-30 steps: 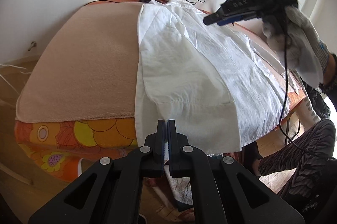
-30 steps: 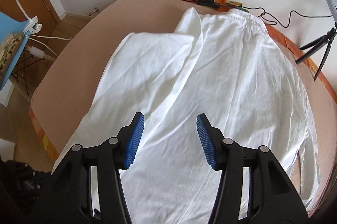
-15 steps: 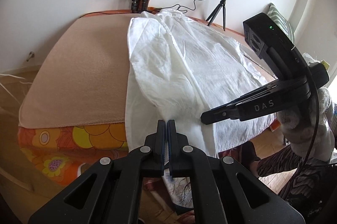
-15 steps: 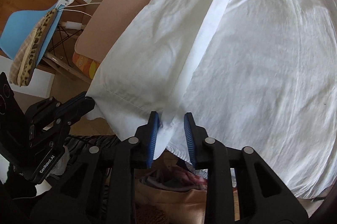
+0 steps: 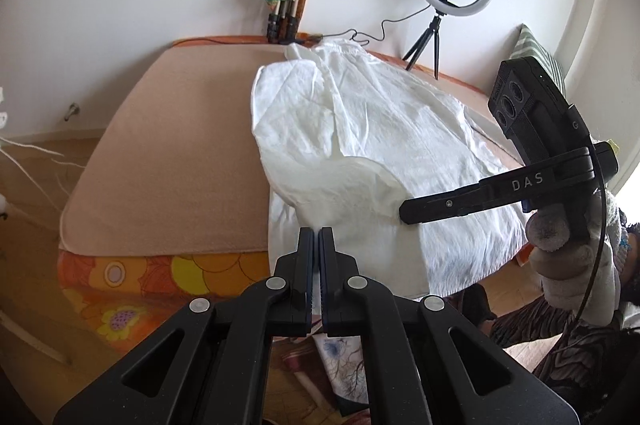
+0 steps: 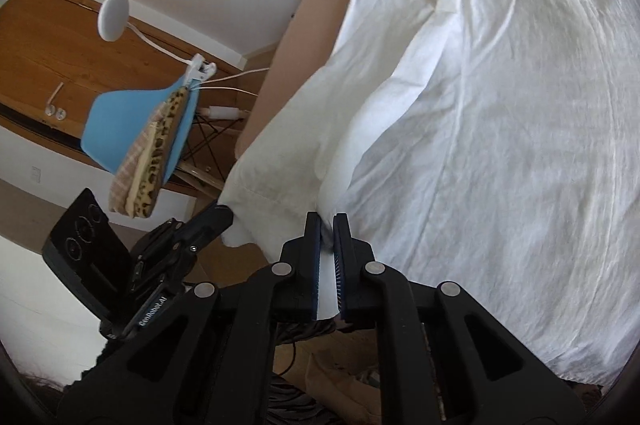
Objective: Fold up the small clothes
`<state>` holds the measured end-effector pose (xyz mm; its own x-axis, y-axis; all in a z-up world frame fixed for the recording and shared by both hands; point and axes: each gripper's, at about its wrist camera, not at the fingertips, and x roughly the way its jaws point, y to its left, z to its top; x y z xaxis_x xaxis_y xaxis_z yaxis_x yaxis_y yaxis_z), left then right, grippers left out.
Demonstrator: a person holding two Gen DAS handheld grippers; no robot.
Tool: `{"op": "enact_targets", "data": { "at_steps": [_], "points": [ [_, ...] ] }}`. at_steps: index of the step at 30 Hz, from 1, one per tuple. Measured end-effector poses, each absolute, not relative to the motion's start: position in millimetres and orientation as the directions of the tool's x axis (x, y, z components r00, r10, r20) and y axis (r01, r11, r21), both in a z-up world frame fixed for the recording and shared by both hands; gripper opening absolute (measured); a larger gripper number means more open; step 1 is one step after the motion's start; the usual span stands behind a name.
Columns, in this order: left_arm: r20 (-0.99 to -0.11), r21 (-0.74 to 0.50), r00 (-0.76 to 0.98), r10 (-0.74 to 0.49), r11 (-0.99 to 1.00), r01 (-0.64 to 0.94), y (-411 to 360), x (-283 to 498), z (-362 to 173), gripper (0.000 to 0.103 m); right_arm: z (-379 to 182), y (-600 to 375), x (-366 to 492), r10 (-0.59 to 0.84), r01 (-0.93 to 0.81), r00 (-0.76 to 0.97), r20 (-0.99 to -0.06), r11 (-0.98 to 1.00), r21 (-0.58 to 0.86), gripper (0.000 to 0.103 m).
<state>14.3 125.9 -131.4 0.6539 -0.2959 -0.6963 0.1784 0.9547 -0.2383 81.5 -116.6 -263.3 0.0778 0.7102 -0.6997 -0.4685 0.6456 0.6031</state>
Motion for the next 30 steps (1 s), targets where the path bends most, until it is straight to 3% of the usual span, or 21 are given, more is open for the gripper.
{"op": "enact_targets", "data": {
  "at_steps": [1, 4, 5, 8, 14, 15, 16, 17, 19, 21, 23, 28, 30],
  "points": [
    [-0.703, -0.228, 0.647, -0.296, 0.955, 0.189, 122.9, 12.8, -133.1, 0.002, -268.5, -114.0, 81.0, 0.667, -0.475, 0.089, -0.74, 0.681, 0.557, 0.014],
    [-0.7, -0.207, 0.651, -0.295, 0.956, 0.21, 118.0, 10.6, -130.4, 0.004, -276.8, -113.1, 80.7, 0.563, -0.465, 0.109, -0.819, 0.757, 0.458, 0.047],
    [-0.698, -0.218, 0.648, -0.305, 0.952, 0.213, 119.1, 9.5, -129.2, 0.004, -276.8, -113.9, 78.7, 0.549, -0.469, 0.117, -0.828, 0.765, 0.441, 0.048],
    [-0.696, -0.249, 0.642, -0.322, 0.947, 0.205, 125.3, 9.9, -128.8, 0.011, -277.1, -116.3, 75.5, 0.565, -0.465, 0.068, -0.822, 0.747, 0.475, 0.048],
    [-0.689, -0.229, 0.68, -0.251, 0.966, 0.124, 144.0, 13.8, -123.5, 0.011, -286.8, -93.7, 75.2, 0.539, -0.489, 0.038, -0.842, 0.745, 0.455, 0.046],
    [-0.685, -0.231, 0.687, -0.244, 0.966, 0.113, 148.1, 14.0, -121.9, 0.011, -284.9, -87.9, 73.4, 0.518, -0.506, 0.055, -0.853, 0.751, 0.423, 0.042],
    [-0.68, -0.234, 0.695, -0.236, 0.967, 0.1, 152.2, 13.9, -120.3, 0.011, -284.5, -79.6, 73.5, 0.522, -0.519, 0.045, -0.851, 0.741, 0.427, 0.02],
    [-0.675, -0.238, 0.701, -0.231, 0.967, 0.09, 156.1, 14.1, -118.9, 0.011, -285.3, -76.0, 73.3, 0.549, -0.515, 0.01, -0.836, 0.719, 0.466, 0.01],
    [-0.668, -0.246, 0.709, -0.227, 0.966, 0.077, 161.8, 14.0, -116.4, 0.011, -283.0, -75.1, 73.1, 0.657, -0.48, -0.045, -0.753, 0.647, 0.593, 0.01],
    [-0.668, -0.26, 0.708, -0.23, 0.963, 0.067, 166.8, 15.5, -116.7, 0.011, -276.9, -85.0, 74.1, 0.796, -0.432, -0.069, -0.602, 0.52, 0.737, 0.009],
    [-0.675, -0.271, 0.699, -0.235, 0.961, 0.062, 168.8, 16.6, -119.6, 0.011, -280.5, -91.4, 74.0, 0.836, -0.407, -0.067, -0.545, 0.476, 0.78, 0.009],
    [-0.696, -0.274, 0.671, -0.254, 0.959, 0.08, 161.8, 16.2, -126.8, 0.011, -295.7, -108.7, 76.0, 0.728, -0.398, -0.017, -0.685, 0.624, 0.673, 0.013],
    [-0.705, -0.284, 0.656, -0.271, 0.955, 0.09, 158.3, 18.1, -130.8, 0.011, -288.9, -115.2, 72.1, 0.681, -0.428, 0.003, -0.732, 0.662, 0.615, 0.021]
  ]
}}
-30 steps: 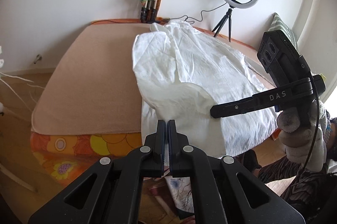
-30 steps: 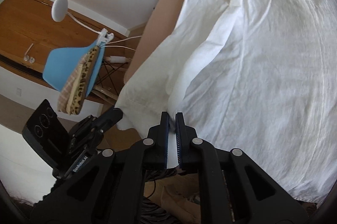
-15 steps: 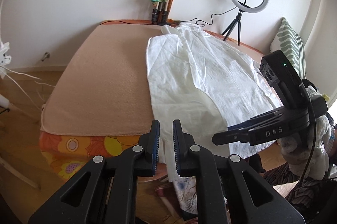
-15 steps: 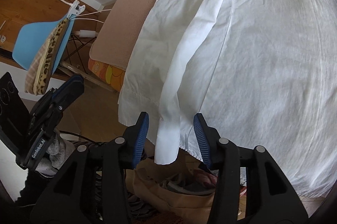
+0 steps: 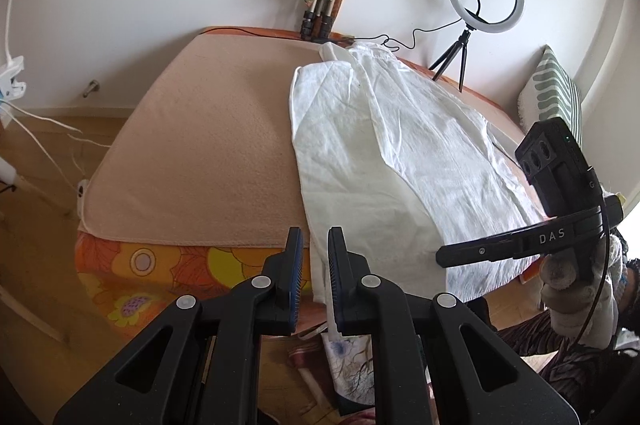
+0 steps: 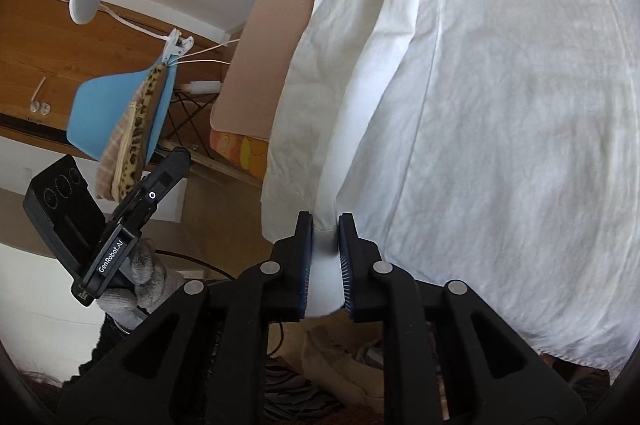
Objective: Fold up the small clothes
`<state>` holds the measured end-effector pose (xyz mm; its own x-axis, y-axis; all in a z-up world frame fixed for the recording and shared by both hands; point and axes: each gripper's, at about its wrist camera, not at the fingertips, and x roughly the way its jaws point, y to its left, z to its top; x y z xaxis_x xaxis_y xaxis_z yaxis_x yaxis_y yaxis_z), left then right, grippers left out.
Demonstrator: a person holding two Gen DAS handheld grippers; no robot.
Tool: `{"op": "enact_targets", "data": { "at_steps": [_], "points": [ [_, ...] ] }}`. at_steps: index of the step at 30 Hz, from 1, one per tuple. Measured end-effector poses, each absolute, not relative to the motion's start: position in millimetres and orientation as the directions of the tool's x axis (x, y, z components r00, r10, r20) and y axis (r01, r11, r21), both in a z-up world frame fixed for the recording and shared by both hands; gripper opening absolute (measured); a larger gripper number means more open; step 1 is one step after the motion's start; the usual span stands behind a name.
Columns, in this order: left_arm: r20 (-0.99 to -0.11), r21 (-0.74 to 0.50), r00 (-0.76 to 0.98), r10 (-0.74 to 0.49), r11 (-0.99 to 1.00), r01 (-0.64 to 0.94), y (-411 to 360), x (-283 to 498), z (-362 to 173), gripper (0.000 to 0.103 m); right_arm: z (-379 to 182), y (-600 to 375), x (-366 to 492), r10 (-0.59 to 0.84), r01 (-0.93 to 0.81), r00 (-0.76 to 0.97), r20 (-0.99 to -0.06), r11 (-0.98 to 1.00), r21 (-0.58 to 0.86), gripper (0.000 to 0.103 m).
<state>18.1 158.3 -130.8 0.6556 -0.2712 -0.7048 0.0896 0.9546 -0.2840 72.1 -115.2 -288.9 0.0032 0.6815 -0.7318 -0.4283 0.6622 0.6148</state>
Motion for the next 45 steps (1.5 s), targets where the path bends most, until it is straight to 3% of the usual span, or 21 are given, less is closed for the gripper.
{"op": "enact_targets", "data": {
  "at_steps": [2, 4, 6, 8, 12, 13, 15, 16, 19, 22, 23, 27, 30, 32, 36, 37, 38, 42, 45],
  "points": [
    [-0.718, -0.309, 0.629, -0.299, 0.946, 0.097, 156.2, 19.1, -137.8, 0.011, -273.2, -120.0, 66.3, 0.607, -0.486, 0.089, -0.79, 0.719, 0.497, 0.033],
    [-0.735, -0.335, 0.596, -0.323, 0.937, 0.094, 156.5, 21.0, -146.5, 0.015, -253.8, -123.8, 60.0, 0.554, -0.54, 0.18, -0.812, 0.746, 0.389, 0.033],
    [-0.747, -0.376, 0.56, -0.358, 0.922, 0.088, 157.3, 22.7, -155.9, 0.027, -239.5, -117.6, 64.5, 0.54, -0.567, 0.222, -0.812, 0.749, 0.343, 0.037],
    [-0.76, -0.394, 0.534, -0.37, 0.916, 0.073, 155.9, 23.3, -164.4, 0.03, -234.8, -108.0, 78.2, 0.545, -0.55, 0.202, -0.814, 0.751, 0.366, 0.044],
    [-0.778, -0.372, 0.515, -0.36, 0.925, 0.084, 150.1, 21.1, -170.0, 0.03, -254.4, -83.0, 97.6, 0.483, -0.496, 0.061, -0.873, 0.774, 0.393, 0.044],
    [-0.778, -0.365, 0.519, -0.354, 0.927, 0.085, 149.3, 20.3, -169.9, 0.03, -261.0, -75.3, 96.8, 0.456, -0.506, 0.049, -0.889, 0.778, 0.372, 0.043],
    [-0.78, -0.369, 0.515, -0.355, 0.926, 0.08, 151.8, 20.4, -171.9, 0.03, -273.4, -71.6, 93.8, 0.491, -0.516, 0.004, -0.871, 0.747, 0.419, 0.014],
    [-0.78, -0.374, 0.513, -0.358, 0.924, 0.076, 153.4, 20.9, -172.8, 0.03, -278.9, -71.5, 93.8, 0.528, -0.496, -0.023, -0.849, 0.732, 0.468, 0.007],
    [-0.782, -0.371, 0.515, -0.351, 0.926, 0.069, 155.0, 21.8, -173.8, 0.03, -285.6, -90.5, 94.3, 0.772, -0.401, -0.044, -0.634, 0.567, 0.719, 0.007],
    [-0.786, -0.383, 0.502, -0.36, 0.922, 0.062, 152.0, 25.4, -176.9, 0.03, -296.4, -112.9, 94.5, 0.862, -0.362, -0.002, -0.507, 0.472, 0.804, 0.006],
    [-0.787, -0.385, 0.498, -0.364, 0.921, 0.065, 150.1, 26.3, -177.6, 0.03, -301.9, -118.7, 95.7, 0.857, -0.341, 0.007, -0.515, 0.486, 0.804, 0.006],
    [-0.802, -0.342, 0.49, -0.342, 0.935, 0.092, 138.5, 27.4, -179.4, 0.03, -307.9, -131.5, 96.5, 0.721, -0.344, 0.052, -0.691, 0.662, 0.666, 0.007],
    [-0.815, -0.323, 0.482, -0.321, 0.943, 0.083, 135.6, 28.5, -183.2, 0.03, -292.5, -125.4, 94.0, 0.62, -0.402, 0.075, -0.781, 0.736, 0.545, 0.018],
    [-0.819, -0.33, 0.471, -0.327, 0.941, 0.078, 135.1, 30.5, -186.4, 0.03, -275.4, -124.0, 88.0, 0.555, -0.471, 0.145, -0.819, 0.767, 0.436, 0.034],
    [-0.814, -0.312, 0.489, -0.313, 0.946, 0.087, 131.1, 30.8, -185.7, 0.028, -231.8, -113.8, 97.4, 0.532, -0.556, 0.229, -0.815, 0.759, 0.338, 0.036],
    [-0.807, -0.319, 0.497, -0.319, 0.944, 0.087, 131.5, 30.8, -184.7, 0.021, -220.4, -106.7, 104.7, 0.529, -0.568, 0.249, -0.811, 0.758, 0.32, 0.036],
    [-0.801, -0.338, 0.493, -0.34, 0.936, 0.096, 131.2, 32.3, -184.6, 0.005, -207.9, -101.6, 112.6, 0.532, -0.583, 0.268, -0.803, 0.753, 0.304, 0.038],
    [-0.777, -0.34, 0.523, -0.351, 0.933, 0.12, 127.5, 30.7, -176.8, 0.004, -175.8, -57.6, 155.7, 0.546, -0.618, 0.261, -0.796, 0.728, 0.297, 0.057],
    [-0.749, -0.338, 0.552, -0.365, 0.928, 0.154, 124.9, 25.9, -167.1, 0.004, -167.2, -28.0, 200.4, 0.511, -0.598, 0.278, -0.813, 0.755, 0.269, 0.059]
  ]
}}
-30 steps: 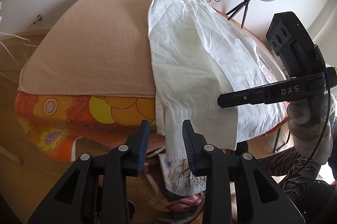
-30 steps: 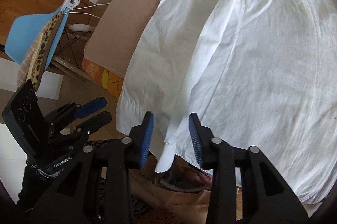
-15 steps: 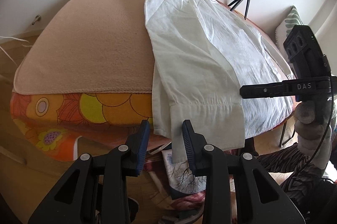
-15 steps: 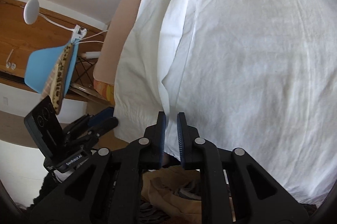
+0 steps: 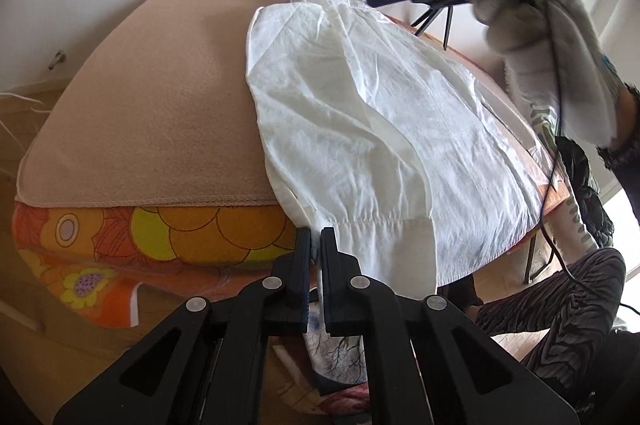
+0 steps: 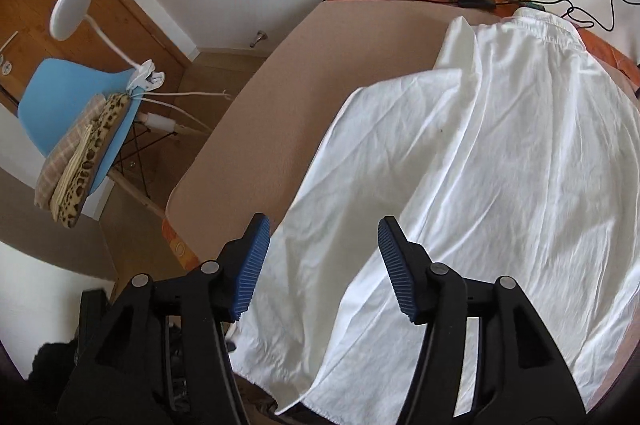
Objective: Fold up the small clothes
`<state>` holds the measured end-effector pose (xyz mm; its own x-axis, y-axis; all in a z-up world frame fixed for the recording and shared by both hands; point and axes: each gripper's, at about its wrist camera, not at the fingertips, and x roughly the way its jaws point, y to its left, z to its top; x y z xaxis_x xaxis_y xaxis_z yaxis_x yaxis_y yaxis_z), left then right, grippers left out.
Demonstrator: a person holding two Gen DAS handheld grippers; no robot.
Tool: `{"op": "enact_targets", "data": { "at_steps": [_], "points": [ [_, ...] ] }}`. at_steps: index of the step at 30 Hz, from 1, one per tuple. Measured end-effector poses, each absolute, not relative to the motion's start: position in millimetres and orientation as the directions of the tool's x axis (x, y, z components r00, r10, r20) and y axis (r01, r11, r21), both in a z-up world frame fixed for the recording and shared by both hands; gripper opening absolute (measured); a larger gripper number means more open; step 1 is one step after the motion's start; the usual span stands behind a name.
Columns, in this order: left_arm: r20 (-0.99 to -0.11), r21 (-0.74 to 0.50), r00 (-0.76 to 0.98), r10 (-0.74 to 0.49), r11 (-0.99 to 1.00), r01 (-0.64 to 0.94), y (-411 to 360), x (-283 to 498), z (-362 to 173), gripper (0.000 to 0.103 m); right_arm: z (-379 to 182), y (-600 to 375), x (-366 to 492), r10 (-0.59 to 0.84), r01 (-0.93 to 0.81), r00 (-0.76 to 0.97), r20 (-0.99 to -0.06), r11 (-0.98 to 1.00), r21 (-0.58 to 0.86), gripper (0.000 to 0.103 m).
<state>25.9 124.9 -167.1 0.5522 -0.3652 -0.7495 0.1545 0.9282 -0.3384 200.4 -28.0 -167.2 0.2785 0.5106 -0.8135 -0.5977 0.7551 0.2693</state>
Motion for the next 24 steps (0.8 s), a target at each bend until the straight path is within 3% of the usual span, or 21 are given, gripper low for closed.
{"op": "enact_targets", "data": {
  "at_steps": [6, 14, 15, 16, 17, 18, 24],
  "points": [
    [-0.72, -0.345, 0.566, -0.401, 0.915, 0.209, 114.7, 25.7, -155.6, 0.003, -200.0, 44.7, 270.9, 0.395, -0.53, 0.241, -0.886, 0.819, 0.221, 0.06],
    [-0.711, -0.347, 0.552, -0.436, 0.9, 0.264, 100.9, 27.8, -152.5, 0.003, -239.0, 112.1, 295.1, 0.107, -0.549, 0.347, -0.932, 0.829, -0.11, 0.06],
    [-0.711, -0.347, 0.549, -0.44, 0.898, 0.269, 98.7, 27.9, -152.0, 0.003, -241.9, 114.2, 296.6, 0.074, -0.545, 0.368, -0.927, 0.825, -0.15, 0.056],
    [-0.711, -0.348, 0.546, -0.443, 0.896, 0.275, 96.9, 27.9, -151.1, 0.003, -244.0, 113.8, 298.5, 0.052, -0.538, 0.382, -0.923, 0.825, -0.176, 0.042],
    [-0.709, -0.347, 0.547, -0.446, 0.895, 0.28, 94.8, 26.7, -149.6, 0.003, -245.0, 111.3, 301.2, 0.04, -0.532, 0.382, -0.923, 0.827, -0.184, 0.018],
    [-0.706, -0.348, 0.547, -0.45, 0.893, 0.287, 92.4, 26.4, -147.6, 0.003, -244.1, 106.1, 303.5, 0.051, -0.525, 0.374, -0.926, 0.835, -0.166, 0.009],
    [-0.683, -0.35, 0.539, -0.492, 0.869, 0.349, 69.8, 26.8, -132.8, 0.003, -206.7, 52.3, 301.0, 0.196, -0.512, 0.393, -0.898, 0.858, -0.037, 0.005]
  ]
}}
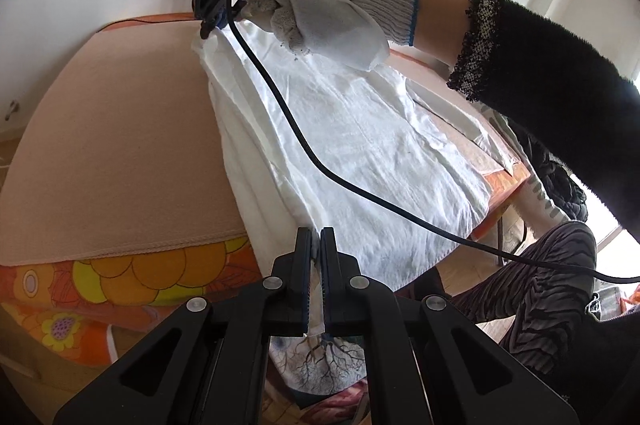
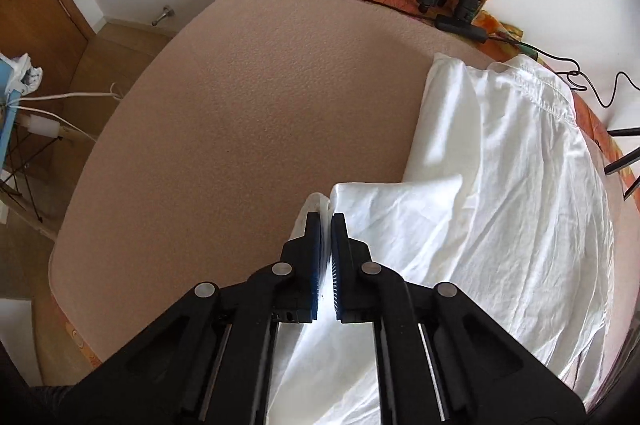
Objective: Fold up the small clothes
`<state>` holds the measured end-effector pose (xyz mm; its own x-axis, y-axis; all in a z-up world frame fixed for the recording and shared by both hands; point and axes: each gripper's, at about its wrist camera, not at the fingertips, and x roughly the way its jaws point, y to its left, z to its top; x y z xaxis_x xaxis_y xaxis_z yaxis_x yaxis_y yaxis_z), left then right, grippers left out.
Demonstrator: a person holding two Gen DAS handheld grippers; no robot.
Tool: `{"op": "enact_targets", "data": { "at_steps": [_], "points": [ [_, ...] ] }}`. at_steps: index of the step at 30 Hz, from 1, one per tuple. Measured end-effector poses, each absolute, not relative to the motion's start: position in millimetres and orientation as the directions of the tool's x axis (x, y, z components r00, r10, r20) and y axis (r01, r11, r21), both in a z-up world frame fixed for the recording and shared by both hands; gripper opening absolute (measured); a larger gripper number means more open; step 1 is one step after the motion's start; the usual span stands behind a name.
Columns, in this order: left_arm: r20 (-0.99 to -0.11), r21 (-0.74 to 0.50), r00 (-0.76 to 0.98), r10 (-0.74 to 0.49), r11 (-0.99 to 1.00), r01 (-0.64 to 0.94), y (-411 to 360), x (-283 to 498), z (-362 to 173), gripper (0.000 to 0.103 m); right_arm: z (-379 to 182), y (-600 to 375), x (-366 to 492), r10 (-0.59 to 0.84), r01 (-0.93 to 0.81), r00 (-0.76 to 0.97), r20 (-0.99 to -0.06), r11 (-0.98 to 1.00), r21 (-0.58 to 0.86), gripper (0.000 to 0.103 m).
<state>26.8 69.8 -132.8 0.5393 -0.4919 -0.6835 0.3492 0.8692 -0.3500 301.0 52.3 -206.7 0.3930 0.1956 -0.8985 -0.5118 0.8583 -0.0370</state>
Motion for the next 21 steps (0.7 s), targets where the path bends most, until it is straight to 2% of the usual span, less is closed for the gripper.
{"op": "enact_targets", "data": {
  "at_steps": [5, 8, 21],
  "points": [
    [-0.677, -0.335, 0.506, -0.535, 0.836, 0.435, 33.0, 32.4, -123.6, 0.003, -182.1, -16.5, 302.1, 0.296, -0.472, 0.419, -0.858, 0.878, 0.073, 0.005],
    [-0.686, -0.325, 0.475, -0.551, 0.816, 0.477, 11.0, 36.8, -125.3, 0.003, -180.8, -54.9, 302.3, 0.306, -0.451, 0.442, -0.843, 0.888, 0.086, 0.005],
    [-0.745, -0.333, 0.342, -0.573, 0.763, 0.554, -42.5, 50.3, -144.4, 0.005, -227.5, -132.5, 324.8, 0.283, -0.408, 0.429, -0.858, 0.908, 0.095, 0.005]
  ]
}}
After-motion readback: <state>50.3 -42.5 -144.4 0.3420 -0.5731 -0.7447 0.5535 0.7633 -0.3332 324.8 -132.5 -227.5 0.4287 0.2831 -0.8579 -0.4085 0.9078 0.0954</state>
